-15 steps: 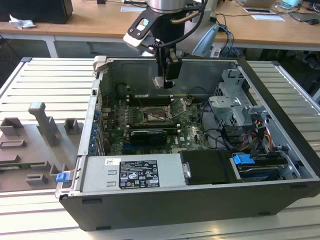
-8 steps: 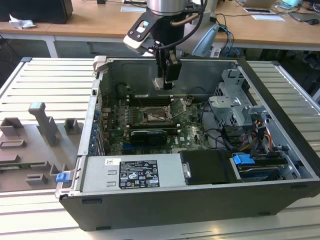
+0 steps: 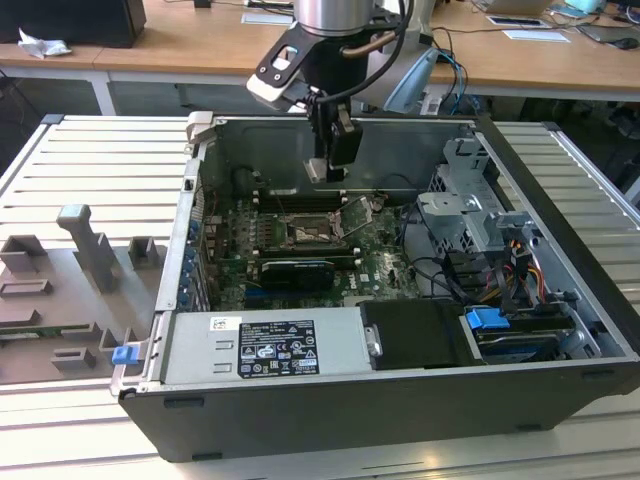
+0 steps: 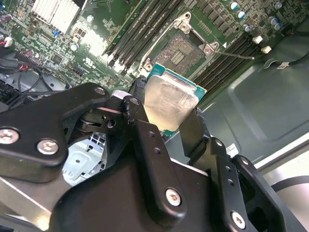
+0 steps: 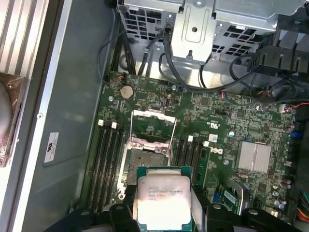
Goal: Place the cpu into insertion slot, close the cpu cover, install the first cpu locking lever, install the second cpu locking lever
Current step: 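Place the cpu into insertion slot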
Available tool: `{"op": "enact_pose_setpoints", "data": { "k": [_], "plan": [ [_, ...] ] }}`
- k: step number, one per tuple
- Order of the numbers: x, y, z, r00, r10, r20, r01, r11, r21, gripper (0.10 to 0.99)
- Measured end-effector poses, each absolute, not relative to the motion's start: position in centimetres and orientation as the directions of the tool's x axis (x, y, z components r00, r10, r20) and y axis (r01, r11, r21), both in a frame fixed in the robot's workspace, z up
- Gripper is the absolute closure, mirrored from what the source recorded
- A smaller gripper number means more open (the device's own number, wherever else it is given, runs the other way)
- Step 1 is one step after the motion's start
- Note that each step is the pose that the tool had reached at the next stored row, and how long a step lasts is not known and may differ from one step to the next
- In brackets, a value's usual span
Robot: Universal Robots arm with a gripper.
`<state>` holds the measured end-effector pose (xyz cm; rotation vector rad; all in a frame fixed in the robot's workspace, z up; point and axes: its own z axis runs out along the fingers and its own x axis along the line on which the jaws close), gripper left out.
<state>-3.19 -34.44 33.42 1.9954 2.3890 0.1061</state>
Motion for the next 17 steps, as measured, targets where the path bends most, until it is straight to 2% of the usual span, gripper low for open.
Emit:
{"op": "enact_pose_setpoints", "data": {
  "k": [17],
  "plan": [
    [-3.19, -34.44, 32.66, -0.178, 0.984, 0.023, 0.982, 0.177, 0.067, 0.557]
  ]
}}
